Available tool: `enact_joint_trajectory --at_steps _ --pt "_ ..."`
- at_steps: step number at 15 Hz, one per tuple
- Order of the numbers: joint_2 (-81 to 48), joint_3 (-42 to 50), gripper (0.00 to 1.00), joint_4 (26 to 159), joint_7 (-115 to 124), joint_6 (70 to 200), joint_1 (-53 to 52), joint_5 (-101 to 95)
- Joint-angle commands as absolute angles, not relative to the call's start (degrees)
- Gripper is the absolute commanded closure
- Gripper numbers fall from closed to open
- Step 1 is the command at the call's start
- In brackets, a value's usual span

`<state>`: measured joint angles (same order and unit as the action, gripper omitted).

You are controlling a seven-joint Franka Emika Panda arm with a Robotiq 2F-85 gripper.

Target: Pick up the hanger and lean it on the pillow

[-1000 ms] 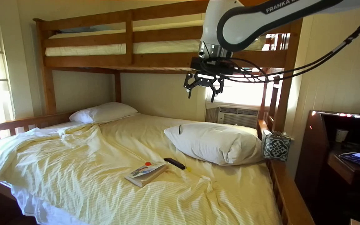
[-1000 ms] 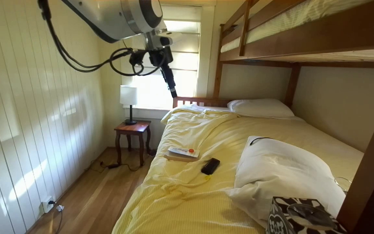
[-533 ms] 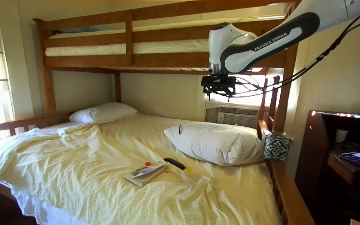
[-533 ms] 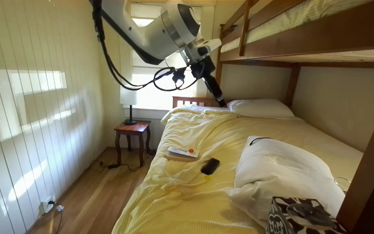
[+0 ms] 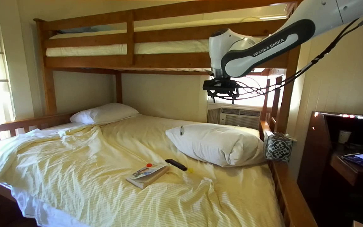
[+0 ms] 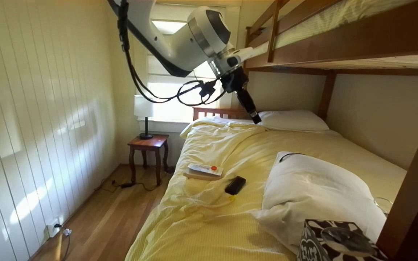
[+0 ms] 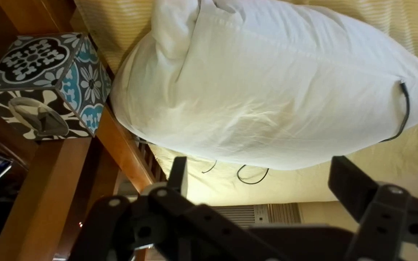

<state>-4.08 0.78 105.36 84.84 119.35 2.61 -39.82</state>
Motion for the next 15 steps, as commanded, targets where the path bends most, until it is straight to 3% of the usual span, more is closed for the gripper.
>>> enact_joint_trajectory --at_steps 1,9,10,15 --pt "-12.73 4.35 0.0 100.93 83.2 120.72 3.87 -44.8" --pt "-33.59 14.0 0.0 80.47 73.4 120.41 6.15 -46.09" --pt "-27.56 13.2 0.0 88.77 72.58 122.72 5.75 -45.14" --pt "-33.79 13.93 0.0 81.02 71.02 123.34 7.41 -43.1"
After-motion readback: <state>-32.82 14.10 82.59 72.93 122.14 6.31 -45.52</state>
